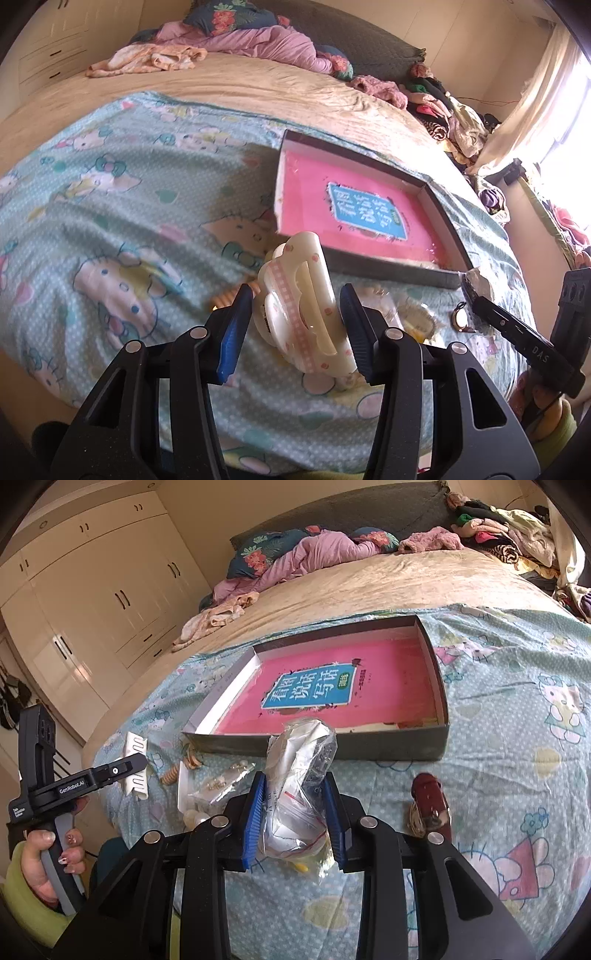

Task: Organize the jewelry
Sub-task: 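Carry the clip and bag into the grey box and open both tools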

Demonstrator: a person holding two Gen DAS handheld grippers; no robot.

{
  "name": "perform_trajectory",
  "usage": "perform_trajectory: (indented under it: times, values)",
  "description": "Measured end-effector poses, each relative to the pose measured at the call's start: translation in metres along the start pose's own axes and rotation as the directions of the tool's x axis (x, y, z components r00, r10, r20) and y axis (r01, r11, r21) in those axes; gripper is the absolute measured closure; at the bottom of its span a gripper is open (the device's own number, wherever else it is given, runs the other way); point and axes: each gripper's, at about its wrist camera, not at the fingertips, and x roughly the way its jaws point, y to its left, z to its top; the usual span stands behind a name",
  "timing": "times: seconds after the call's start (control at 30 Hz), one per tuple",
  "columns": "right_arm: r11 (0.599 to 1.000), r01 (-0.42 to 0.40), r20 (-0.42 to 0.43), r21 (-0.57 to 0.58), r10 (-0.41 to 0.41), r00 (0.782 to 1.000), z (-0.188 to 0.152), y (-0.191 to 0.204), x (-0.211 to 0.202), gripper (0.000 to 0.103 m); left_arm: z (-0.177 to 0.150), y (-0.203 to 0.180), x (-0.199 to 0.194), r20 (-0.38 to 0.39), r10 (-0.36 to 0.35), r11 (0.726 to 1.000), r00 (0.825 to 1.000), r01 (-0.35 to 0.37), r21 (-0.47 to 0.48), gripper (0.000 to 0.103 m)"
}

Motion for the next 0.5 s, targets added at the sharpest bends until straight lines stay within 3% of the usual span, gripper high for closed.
perform_trajectory:
  times: [0.5]
  values:
    - [1.0,0.005,0.087,-0.022,-0.003,0.996,0.052,-0.001,0.01,0.074,0.045,-0.03,0.021,0.022,-0.01,0.997,1.0,0.008,0.074,0.063]
